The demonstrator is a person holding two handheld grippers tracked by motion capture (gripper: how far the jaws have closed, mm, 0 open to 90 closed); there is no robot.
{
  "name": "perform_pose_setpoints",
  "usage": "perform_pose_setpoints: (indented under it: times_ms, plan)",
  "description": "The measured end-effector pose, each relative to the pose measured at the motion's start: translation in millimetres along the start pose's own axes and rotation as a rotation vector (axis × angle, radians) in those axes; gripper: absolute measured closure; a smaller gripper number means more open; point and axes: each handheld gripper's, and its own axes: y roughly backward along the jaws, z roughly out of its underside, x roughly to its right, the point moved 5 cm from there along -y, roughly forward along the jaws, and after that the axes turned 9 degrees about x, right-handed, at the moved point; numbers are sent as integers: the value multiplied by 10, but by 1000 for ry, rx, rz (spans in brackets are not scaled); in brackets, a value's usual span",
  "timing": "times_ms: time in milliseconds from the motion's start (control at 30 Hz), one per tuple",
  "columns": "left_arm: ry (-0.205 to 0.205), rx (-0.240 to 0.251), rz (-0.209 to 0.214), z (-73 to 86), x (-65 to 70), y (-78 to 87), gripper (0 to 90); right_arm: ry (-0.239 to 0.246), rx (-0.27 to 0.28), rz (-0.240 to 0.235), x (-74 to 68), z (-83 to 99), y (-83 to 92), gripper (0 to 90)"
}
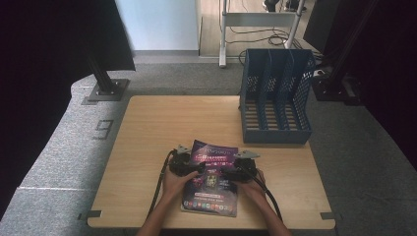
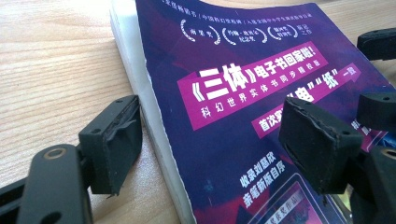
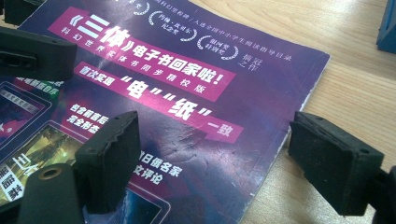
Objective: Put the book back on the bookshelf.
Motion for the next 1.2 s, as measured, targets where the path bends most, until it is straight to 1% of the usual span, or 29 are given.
perform_pose_setpoints:
  times_ms: [133, 167, 200, 333, 367, 400, 433, 467, 500, 533, 600, 633, 700, 833, 867, 900, 933, 1033, 1100, 1200]
  plan:
    - [22, 4, 2, -13, -1, 14, 227, 0, 0, 0, 0, 0, 0, 164]
    - [22, 4, 2, -13, -1, 14, 231, 0, 0, 1, 0, 0, 0, 164]
    - [28, 16, 3, -31, 7, 32, 234, 0, 0, 1, 0, 0, 0, 164]
    - [25, 32, 7, -57, 24, 67, 247, 1, 0, 0, 0, 0, 0, 164]
    - [31, 45, 25, -76, 33, 92, 249, 1, 1, 1, 0, 1, 0, 164]
    - [31, 45, 25, -76, 33, 92, 254, 2, 2, 0, 0, 1, 0, 164]
    - [34, 57, 46, -93, 50, 116, 259, 3, 2, 0, 1, 2, 0, 164]
    - [34, 57, 46, -93, 50, 116, 269, 3, 2, 0, 1, 2, 0, 164]
    - [45, 59, 72, -97, 65, 124, 289, 4, 2, -1, 2, 3, 1, 164]
    - [61, 54, 138, -90, 126, 116, 298, 2, 2, 0, 1, 3, 1, 164]
    - [14, 53, 105, -84, 160, 104, 298, 1, 1, 0, 0, 4, 3, 164]
    - [11, 52, 101, -85, 163, 99, 301, 1, 2, 0, 0, 4, 2, 164]
    - [18, 52, 95, -97, 145, 97, 309, 3, 3, 0, 2, 3, 1, 164]
    - [10, 37, 74, -122, 123, 64, 335, 4, 3, -1, 2, 3, 0, 164]
    - [-8, 29, 68, -145, 139, 35, 342, 4, 3, -1, 2, 3, 0, 164]
    - [-8, 29, 68, -145, 139, 35, 347, 4, 3, -1, 2, 3, 0, 164]
    - [-23, 32, 62, -163, 155, 9, 356, 3, 3, -1, 2, 3, 0, 164]
    - [-36, 24, 53, -161, 157, -20, 375, 3, 3, -1, 2, 3, 1, 164]
    - [-35, 28, 57, -160, 152, -25, 391, 3, 3, -1, 2, 3, 1, 164]
    - [-32, 30, 53, -157, 140, -42, 415, 3, 3, -1, 2, 3, 1, 164]
